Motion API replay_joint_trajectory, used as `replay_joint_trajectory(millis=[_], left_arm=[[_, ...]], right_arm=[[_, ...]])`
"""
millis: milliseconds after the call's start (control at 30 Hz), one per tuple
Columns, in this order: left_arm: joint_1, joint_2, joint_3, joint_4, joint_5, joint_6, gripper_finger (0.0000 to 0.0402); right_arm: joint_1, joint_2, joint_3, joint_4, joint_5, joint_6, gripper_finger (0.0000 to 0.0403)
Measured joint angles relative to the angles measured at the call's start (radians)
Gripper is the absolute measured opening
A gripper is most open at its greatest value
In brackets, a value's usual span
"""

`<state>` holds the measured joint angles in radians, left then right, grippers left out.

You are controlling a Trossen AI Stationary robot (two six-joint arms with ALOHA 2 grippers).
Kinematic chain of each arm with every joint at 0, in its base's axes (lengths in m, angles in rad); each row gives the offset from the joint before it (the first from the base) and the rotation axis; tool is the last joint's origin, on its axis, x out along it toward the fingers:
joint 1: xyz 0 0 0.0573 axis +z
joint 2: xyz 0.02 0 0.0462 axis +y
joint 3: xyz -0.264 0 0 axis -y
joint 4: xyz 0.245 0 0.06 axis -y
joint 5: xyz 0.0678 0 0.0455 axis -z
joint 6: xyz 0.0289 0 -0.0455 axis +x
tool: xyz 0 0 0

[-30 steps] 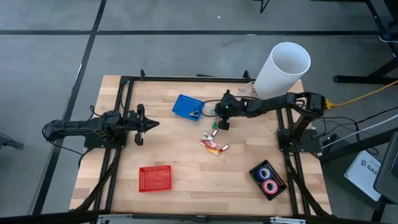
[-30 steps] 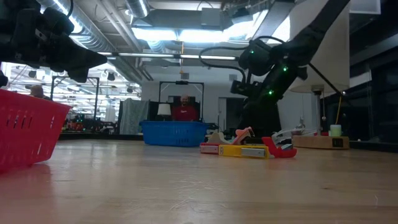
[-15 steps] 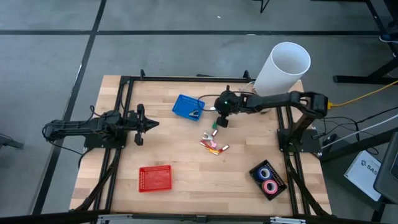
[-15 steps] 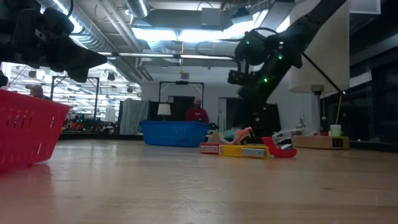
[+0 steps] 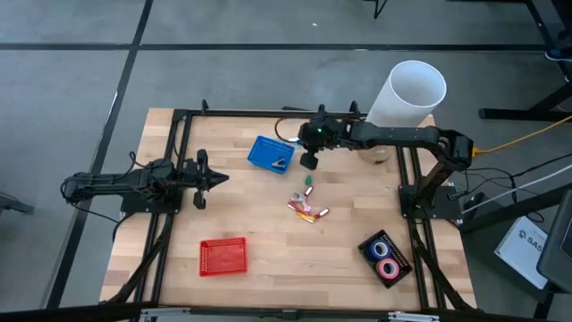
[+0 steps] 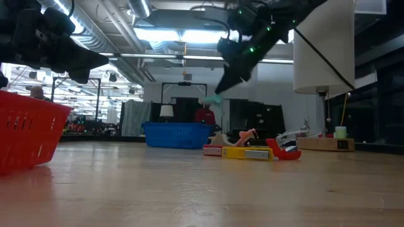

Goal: Pick and place Stapler, Stapler remover, tape
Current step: Put the light blue staple remover into the blue bin

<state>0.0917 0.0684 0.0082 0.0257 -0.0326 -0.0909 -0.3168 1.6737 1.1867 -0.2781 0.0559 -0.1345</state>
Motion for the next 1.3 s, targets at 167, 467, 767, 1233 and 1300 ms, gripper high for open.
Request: replay_joint_trajectory(millis=[167,467,767,1233,1300], left_arm=[[0.0,0.0,0.0,0.0,0.0,0.0,0.0011],[0.0,0.0,0.0,0.0,0.0,0.0,0.0008],[0.0,0.0,0.0,0.0,0.0,0.0,0.0012],[0.0,0.0,0.0,0.0,0.0,0.0,0.0011],[0.0,0.0,0.0,0.0,0.0,0.0,0.0009]], right_arm=[[-0.001,0.011,0.087,-0.005,0.001,-0.064,0.0],[-0.002,0.206,0.32,-0.002,-0.106,-0.202,0.0],[-0.003,0.36,0.441,-0.034,-0.216,-0.214,0.0],[0.002,0.493,0.442,-0.094,-0.236,-0.208,0.0001],[0.002,0.495,0.442,-0.093,-0.235,-0.188,0.0005]])
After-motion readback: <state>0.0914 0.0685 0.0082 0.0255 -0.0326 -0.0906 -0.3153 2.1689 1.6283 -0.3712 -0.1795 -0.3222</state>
